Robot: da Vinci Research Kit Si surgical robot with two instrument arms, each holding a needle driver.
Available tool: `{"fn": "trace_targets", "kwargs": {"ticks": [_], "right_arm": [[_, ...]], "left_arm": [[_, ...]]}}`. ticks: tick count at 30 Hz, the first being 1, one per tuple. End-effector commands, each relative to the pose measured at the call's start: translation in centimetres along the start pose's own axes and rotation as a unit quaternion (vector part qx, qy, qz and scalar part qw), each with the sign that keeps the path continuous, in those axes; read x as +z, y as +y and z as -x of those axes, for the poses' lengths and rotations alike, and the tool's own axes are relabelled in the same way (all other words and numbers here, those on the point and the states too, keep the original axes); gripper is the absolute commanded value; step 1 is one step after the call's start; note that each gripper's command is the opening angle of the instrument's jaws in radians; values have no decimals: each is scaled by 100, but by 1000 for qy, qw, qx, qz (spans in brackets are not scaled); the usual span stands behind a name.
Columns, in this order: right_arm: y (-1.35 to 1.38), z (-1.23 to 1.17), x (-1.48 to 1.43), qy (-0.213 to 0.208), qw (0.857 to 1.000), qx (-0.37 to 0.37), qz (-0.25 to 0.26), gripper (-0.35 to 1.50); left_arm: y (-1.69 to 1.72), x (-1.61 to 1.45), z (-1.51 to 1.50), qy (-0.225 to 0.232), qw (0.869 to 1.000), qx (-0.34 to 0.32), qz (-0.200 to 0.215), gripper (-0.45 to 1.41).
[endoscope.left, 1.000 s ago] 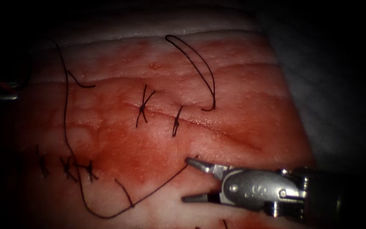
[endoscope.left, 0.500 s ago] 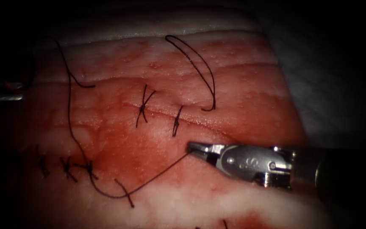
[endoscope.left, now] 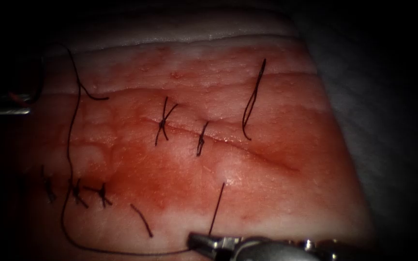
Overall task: Wound Closure
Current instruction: Use the right grasper to pull the suture through the skin until a short end remains above the cut.
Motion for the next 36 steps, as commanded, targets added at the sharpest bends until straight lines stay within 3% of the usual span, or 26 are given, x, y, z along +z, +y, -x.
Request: {"fn": "trace_targets", "kwargs": {"ticks": [1,12,13,14,15,16,19,27,33,36], "right_arm": [[-15,-10,8,2,1000,-2,-5,-35],[-37,-22,11,6,999,-12,-31,-35],[-36,-23,12,10,999,-32,-35,-6],[-35,-22,12,14,999,-38,-34,41],[-34,-22,12,19,998,-41,-32,68],[-32,-21,10,27,998,-42,-28,86],[-22,-20,3,49,996,-76,-21,108],[36,-23,-26,84,992,-90,-5,118],[78,3,2,70,992,-105,3,115],[97,22,22,58,992,-112,17,121]], "left_arm": [[-3,7,3,1,1000,1,0,-45],[-3,8,3,1,1000,1,0,-45],[-3,8,3,1,1000,1,0,-45],[-3,8,3,0,1000,1,-1,-45],[-3,8,3,0,1000,1,-1,-45],[-3,8,3,0,1000,1,-1,-45],[-3,8,3,0,1000,1,-1,-45],[-3,8,4,0,1000,1,-1,-45],[-1,10,4,0,1000,1,-2,-45],[-1,10,4,1,1000,1,-1,-45]]}}
